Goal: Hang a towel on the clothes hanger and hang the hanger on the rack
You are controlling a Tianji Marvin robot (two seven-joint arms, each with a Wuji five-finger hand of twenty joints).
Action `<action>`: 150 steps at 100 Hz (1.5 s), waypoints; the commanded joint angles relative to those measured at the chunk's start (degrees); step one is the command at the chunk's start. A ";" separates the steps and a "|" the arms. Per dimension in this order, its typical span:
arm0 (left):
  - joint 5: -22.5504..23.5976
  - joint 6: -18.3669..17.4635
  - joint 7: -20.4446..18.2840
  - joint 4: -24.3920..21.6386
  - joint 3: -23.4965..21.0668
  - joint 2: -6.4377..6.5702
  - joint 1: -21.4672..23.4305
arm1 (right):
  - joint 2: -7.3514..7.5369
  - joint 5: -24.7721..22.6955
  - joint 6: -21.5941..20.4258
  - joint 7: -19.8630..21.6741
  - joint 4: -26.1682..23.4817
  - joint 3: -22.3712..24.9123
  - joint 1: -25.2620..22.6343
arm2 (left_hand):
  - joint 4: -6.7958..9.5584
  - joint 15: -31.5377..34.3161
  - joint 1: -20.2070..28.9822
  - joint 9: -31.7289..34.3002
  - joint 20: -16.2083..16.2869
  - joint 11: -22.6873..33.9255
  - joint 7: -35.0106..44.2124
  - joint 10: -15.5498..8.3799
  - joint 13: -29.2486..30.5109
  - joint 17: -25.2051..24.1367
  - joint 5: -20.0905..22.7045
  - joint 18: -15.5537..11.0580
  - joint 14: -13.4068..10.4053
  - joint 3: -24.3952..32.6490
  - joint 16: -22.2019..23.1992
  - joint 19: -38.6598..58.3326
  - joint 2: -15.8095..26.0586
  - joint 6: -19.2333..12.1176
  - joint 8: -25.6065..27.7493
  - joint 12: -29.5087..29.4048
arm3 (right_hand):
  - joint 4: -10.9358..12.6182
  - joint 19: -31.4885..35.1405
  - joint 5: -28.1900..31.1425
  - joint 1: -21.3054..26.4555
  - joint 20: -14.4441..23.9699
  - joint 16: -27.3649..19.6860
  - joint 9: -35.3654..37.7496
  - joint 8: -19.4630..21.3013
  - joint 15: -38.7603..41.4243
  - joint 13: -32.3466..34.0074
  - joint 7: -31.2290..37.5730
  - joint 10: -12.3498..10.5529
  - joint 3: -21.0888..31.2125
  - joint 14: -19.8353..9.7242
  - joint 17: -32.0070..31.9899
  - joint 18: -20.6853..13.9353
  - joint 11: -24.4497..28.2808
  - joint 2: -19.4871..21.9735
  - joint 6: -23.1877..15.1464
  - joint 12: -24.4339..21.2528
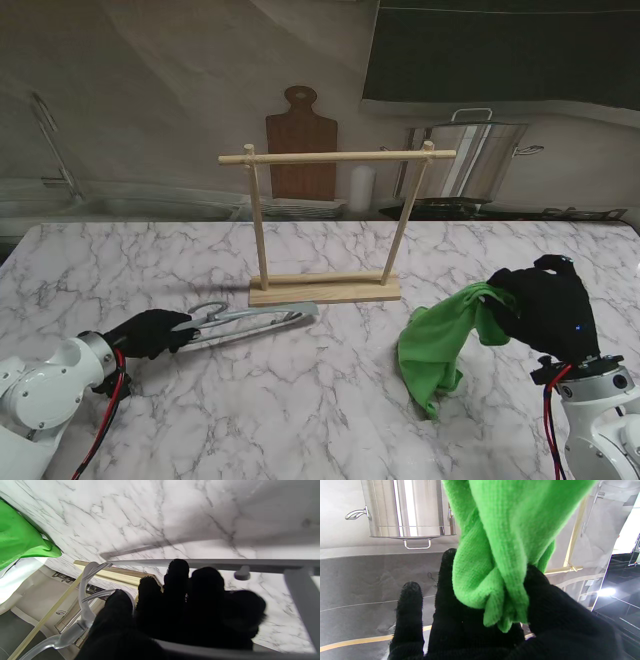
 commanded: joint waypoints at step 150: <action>-30.53 13.32 12.65 16.76 40.67 -9.20 -28.41 | -2.31 14.60 -13.33 3.84 -10.03 -5.34 -1.95 | 0.09 16.88 0.92 3.00 6.60 1.92 2.69 0.77 8.37 9.00 3.18 -17.13 -0.94 -0.05 0.64 25.85 5.59 0.76 0.53 0.92 | -0.66 3.66 4.11 -0.43 2.59 1.37 4.57 0.78 2.38 7.07 1.02 1.89 4.97 -1.82 2.99 2.48 -0.97 1.98 -1.65 0.84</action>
